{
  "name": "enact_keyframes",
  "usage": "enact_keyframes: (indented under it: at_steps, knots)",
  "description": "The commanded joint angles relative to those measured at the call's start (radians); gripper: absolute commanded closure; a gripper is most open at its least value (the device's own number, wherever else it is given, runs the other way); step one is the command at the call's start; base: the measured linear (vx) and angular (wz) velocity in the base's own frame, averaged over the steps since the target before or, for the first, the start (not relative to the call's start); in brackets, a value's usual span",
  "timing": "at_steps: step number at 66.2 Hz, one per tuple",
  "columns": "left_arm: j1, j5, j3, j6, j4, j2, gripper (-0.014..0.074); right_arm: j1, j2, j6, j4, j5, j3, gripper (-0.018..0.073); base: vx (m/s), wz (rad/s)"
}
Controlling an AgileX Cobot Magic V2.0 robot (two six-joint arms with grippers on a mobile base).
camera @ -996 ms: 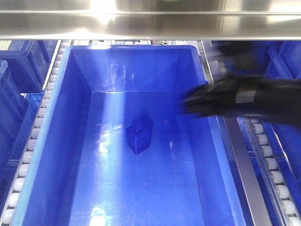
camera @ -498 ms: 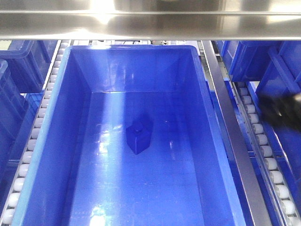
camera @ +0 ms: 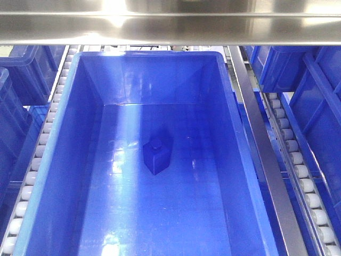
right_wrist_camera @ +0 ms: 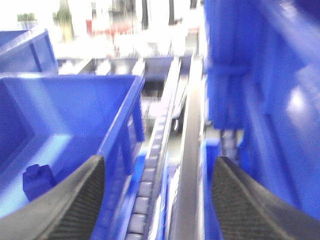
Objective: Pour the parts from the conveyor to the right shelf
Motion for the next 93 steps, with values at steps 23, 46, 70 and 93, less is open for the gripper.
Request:
enact_keyframes:
  at_steps: [23,46,70,93]
  knots:
    - [-0.005,-0.072,-0.019,-0.008,-0.006,-0.012,0.0603,-0.005,-0.094,-0.026,-0.058,-0.22,0.161,0.0263,0.0,0.0]
    - [-0.005,-0.072,-0.019,-0.008,-0.006,-0.012,0.0603,-0.005,-0.094,-0.016,-0.057,-0.219,0.161,0.0568,0.0,0.0]
    - [-0.005,-0.072,-0.019,-0.008,-0.006,-0.012,0.0603,-0.005,-0.094,-0.016,-0.057,-0.22,0.161,0.0568,0.0,0.0]
    - [-0.005,-0.072,-0.019,-0.008,-0.006,-0.012,0.0603,-0.19,-0.101,-0.019,-0.057,-0.202,0.186,0.0568,0.0,0.0]
